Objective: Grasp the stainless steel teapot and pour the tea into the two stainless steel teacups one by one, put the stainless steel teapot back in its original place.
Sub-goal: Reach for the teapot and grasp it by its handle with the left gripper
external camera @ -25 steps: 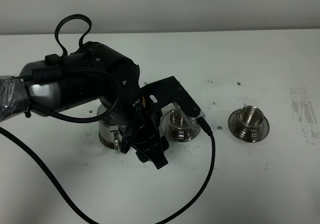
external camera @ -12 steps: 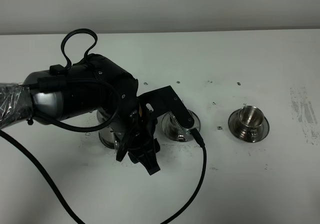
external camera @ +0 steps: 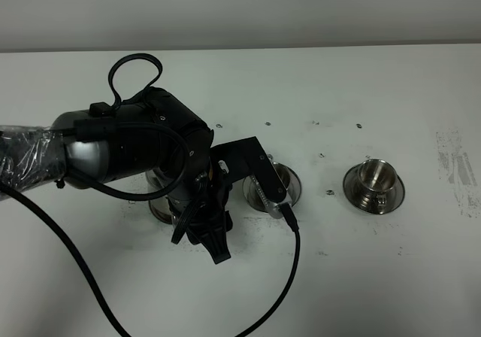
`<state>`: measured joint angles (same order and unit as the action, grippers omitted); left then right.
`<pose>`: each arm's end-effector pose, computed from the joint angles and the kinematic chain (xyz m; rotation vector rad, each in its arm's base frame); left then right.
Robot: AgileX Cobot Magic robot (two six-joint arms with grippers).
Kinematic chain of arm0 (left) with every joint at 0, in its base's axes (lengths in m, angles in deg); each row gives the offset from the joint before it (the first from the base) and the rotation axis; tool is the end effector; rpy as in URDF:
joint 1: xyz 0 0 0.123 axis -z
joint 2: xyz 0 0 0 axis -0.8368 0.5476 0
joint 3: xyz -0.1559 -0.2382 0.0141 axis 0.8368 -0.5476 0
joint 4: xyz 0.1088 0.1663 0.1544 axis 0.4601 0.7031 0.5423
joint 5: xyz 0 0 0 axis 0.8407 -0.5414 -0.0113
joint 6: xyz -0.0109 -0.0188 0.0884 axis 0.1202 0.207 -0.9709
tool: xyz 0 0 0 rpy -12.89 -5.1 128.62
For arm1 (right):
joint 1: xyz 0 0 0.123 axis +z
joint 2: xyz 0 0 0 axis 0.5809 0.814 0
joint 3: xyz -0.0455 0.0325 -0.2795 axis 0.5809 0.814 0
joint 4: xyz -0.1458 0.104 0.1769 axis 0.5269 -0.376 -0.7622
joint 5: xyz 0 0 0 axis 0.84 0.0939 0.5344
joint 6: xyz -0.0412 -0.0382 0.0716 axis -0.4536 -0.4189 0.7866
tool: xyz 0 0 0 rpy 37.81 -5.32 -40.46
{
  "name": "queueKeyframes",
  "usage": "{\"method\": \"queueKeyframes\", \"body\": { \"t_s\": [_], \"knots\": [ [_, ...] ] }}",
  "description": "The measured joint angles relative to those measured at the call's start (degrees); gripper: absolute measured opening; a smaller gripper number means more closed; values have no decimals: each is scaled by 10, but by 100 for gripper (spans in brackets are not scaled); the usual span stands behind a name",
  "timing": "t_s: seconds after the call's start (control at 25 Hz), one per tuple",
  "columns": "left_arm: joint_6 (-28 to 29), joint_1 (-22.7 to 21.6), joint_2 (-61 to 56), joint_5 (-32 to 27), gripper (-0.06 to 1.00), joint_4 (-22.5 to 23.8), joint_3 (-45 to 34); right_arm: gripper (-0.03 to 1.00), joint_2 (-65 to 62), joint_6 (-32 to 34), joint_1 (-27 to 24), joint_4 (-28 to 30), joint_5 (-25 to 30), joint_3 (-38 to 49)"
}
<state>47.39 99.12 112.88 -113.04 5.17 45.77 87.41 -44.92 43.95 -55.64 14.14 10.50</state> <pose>0.2741 -0.2410 0.1686 1.6546 2.3732 0.0556 -0.0021 -0.0003 0.2754 -0.2644 2.0564 0.0238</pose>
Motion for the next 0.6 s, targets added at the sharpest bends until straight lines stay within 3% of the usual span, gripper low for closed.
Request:
{"method": "queueKeyframes", "body": {
  "t_s": [0.6],
  "knots": [
    [0,0,8,2,47,15,0,52,0,0,0,0,0,0]
  ]
}}
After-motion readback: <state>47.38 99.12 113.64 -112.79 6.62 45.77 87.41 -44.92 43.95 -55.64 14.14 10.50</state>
